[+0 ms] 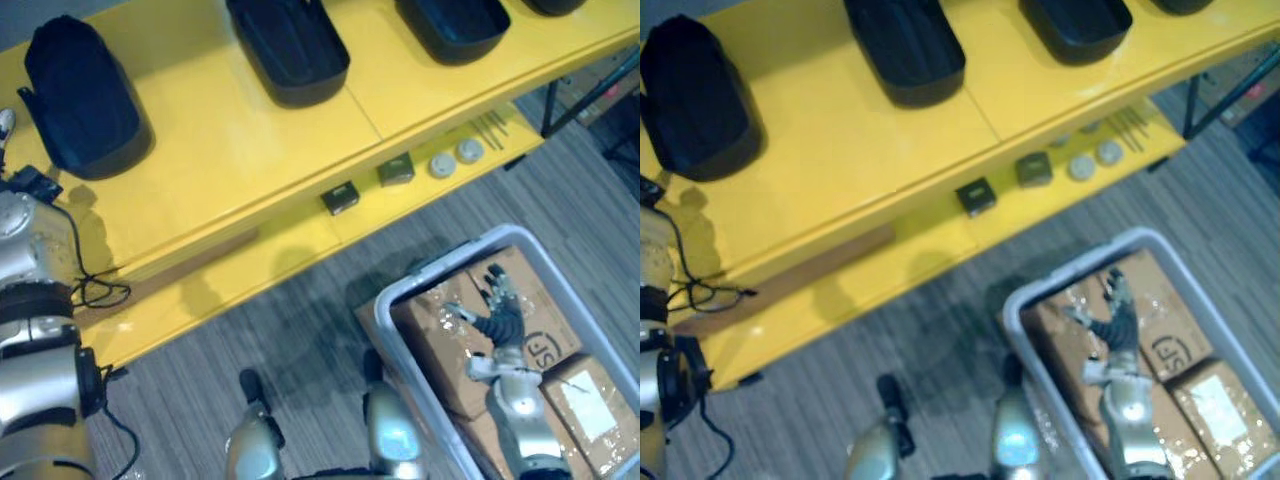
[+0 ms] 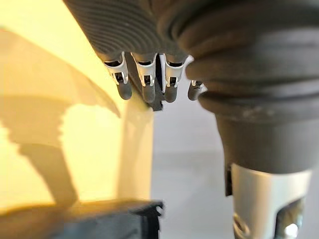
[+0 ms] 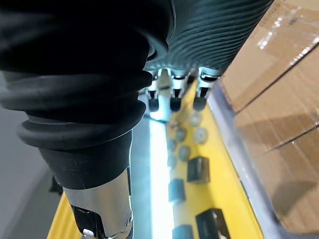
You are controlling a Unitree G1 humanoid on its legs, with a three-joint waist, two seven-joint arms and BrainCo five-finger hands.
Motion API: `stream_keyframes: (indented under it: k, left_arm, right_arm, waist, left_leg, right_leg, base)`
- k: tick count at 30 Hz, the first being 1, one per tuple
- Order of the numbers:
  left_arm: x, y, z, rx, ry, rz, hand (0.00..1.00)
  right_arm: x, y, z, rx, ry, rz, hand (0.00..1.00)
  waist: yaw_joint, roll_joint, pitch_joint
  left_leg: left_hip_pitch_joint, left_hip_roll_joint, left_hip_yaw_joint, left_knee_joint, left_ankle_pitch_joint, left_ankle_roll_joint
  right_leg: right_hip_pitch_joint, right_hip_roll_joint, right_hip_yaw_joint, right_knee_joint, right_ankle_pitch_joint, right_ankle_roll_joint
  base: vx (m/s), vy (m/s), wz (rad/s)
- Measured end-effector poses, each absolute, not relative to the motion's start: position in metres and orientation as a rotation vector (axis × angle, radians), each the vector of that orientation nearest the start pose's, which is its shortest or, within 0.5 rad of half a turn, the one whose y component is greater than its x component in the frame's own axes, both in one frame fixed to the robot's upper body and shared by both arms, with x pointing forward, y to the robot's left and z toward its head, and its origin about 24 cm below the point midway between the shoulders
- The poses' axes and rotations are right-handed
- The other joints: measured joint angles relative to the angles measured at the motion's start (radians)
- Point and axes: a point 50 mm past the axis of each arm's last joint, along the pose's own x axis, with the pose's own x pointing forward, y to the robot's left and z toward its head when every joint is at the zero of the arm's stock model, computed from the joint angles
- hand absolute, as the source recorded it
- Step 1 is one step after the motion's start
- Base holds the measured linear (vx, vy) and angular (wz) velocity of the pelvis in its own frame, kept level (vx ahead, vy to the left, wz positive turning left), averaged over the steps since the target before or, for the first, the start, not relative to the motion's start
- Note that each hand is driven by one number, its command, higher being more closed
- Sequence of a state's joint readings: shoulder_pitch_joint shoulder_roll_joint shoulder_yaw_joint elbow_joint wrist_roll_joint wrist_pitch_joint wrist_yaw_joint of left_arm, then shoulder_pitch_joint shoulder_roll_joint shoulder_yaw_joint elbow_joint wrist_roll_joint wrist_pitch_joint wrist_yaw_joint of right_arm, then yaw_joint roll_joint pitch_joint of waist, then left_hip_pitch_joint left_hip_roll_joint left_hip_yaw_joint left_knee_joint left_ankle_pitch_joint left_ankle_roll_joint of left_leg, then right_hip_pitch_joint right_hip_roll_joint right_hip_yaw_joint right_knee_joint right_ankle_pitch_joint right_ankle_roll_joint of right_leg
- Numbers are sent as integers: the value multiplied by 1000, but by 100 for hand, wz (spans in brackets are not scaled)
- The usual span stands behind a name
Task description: Walk over and take plastic housings, then place them on the shelf
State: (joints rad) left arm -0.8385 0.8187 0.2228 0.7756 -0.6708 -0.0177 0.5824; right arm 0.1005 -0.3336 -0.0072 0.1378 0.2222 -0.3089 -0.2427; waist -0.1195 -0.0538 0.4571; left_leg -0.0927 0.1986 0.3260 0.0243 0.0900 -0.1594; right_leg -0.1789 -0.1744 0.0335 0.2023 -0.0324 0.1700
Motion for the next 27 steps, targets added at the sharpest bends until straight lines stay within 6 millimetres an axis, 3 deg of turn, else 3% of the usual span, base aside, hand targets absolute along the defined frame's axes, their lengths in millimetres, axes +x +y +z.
stream_keyframes:
  k: [27]
  left_arm:
    - [313, 406, 240, -385, -282, 1146, 0]
  right_arm:
    - [231, -236, 25, -91, -72, -297, 0]
  waist:
    - [14, -13, 14]
  left_leg:
    - [-50, 6, -13, 45, -13, 3]
  right_leg:
    - [-32, -1, -3, 20, -2, -1]
  base:
    - [-3, 0, 1]
